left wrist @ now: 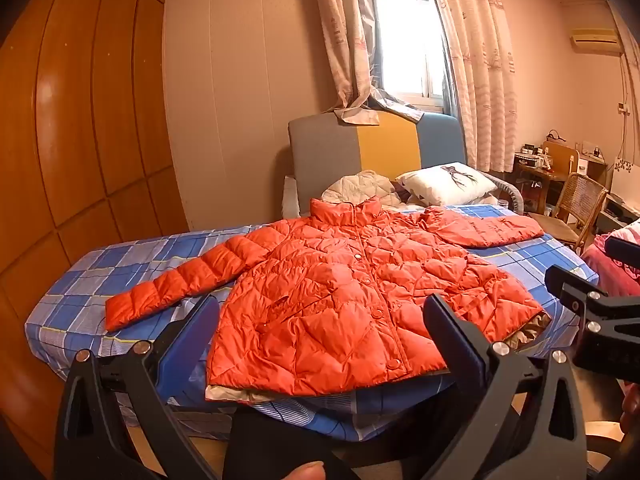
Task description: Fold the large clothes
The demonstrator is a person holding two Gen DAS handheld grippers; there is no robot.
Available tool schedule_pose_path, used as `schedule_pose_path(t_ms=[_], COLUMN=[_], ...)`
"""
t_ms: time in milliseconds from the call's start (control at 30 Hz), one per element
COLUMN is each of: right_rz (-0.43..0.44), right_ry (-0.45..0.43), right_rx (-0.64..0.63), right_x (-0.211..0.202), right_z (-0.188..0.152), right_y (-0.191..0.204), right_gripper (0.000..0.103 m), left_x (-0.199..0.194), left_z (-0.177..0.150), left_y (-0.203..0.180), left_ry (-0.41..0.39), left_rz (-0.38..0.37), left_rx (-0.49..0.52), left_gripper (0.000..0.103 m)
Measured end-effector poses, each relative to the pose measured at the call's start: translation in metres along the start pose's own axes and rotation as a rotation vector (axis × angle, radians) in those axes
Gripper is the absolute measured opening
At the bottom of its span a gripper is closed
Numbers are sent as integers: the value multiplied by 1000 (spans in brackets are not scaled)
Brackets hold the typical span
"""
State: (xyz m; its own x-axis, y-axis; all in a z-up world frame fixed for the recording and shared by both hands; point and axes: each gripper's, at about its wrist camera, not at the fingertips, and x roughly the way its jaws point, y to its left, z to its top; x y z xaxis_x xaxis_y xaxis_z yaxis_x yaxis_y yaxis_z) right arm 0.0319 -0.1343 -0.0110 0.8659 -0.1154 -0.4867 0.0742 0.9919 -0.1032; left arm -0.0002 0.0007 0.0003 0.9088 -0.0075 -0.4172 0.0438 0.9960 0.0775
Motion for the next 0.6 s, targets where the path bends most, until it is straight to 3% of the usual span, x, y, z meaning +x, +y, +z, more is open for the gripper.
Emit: schedule_pose_path(t_ms=[600], right_rz=[-1], right_ry=[17], right_rx=[21], right_x=[3], right_z=[-3], right_y=[-3], right_gripper=[100], left_x=[6], left_z=[-4], left_y=[1], left_ry=[28], left_rz=[-1], left_rx=[-11], left_gripper=[101])
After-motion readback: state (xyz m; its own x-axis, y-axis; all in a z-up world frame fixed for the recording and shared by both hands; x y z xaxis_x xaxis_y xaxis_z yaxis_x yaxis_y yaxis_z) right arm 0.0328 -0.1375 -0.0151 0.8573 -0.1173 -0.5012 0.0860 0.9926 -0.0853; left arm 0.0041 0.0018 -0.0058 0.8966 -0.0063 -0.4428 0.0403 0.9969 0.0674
